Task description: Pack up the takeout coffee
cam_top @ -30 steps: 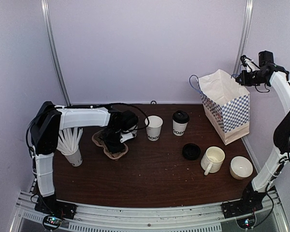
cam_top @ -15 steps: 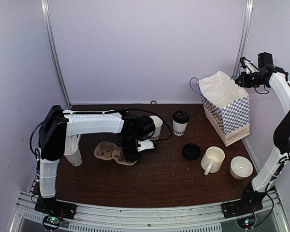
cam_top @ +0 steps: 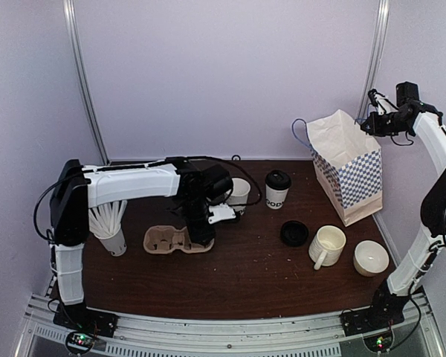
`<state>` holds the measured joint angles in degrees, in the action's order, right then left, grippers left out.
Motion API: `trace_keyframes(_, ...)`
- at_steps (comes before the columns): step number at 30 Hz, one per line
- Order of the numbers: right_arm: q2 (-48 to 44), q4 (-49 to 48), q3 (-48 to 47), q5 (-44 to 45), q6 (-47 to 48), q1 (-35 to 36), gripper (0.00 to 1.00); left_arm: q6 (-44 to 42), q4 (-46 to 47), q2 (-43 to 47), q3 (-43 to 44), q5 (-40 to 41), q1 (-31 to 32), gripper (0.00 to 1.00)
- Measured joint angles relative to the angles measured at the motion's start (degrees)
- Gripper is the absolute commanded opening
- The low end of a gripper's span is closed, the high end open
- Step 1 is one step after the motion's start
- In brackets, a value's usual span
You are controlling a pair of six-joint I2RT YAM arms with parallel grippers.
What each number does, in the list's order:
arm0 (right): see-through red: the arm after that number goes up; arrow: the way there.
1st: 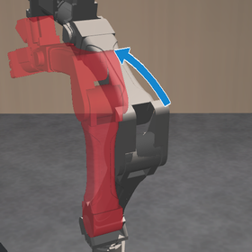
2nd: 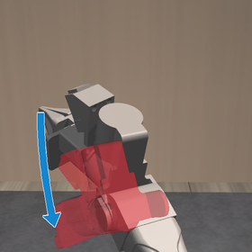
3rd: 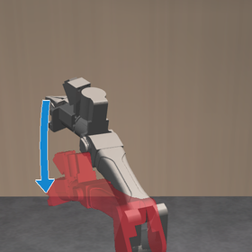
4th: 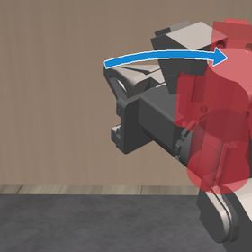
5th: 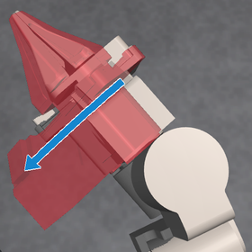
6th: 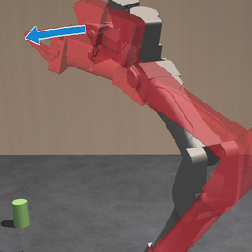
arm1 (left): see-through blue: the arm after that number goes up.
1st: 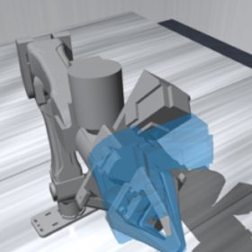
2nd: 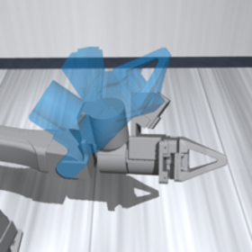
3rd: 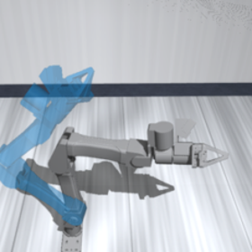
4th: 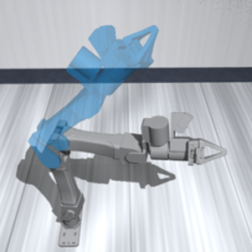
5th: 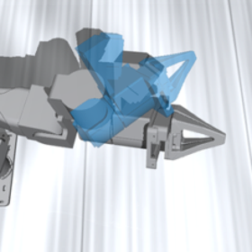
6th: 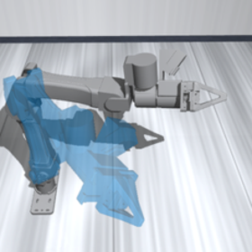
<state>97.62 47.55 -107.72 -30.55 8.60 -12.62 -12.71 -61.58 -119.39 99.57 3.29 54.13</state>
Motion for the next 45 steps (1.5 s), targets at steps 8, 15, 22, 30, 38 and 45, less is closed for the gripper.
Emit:
trace_keyframes(8,0.0,-0.02,0.04,-1.36,-0.31,0.0,0.0,-1.14,1.4,14.86,-10.69,-0.79,-7.54,0.49)
trace_keyframes(15,0.0,-0.24,0.11,-2.03,-0.5,0.0,0.0,-7.26,3.28,16.52,-17.57,-6.82,-13.4,0.49)
trace_keyframes(22,0.0,-0.42,0.31,-2.47,-0.52,0.0,0.0,-12.48,4.94,16.52,-18.36,-7.37,-12.68,0.5)
trace_keyframes(30,0.0,-0.68,0.87,-2.86,-0.5,0.0,0.0,-15.47,6.36,14.86,-19.26,-7.04,-12.68,0.47)
trace_keyframes(38,0.0,-0.72,1.31,-3.34,-0.5,0.0,0.0,-16.76,6.27,11.43,-19.39,-7.15,-12.79,0.47)
trace_keyframes(45,0.0,-1.09,1.99,-3.87,-0.5,0.0,0.0,-17.0,6.29,11.08,-19.5,-6.49,-13.29,0.44)
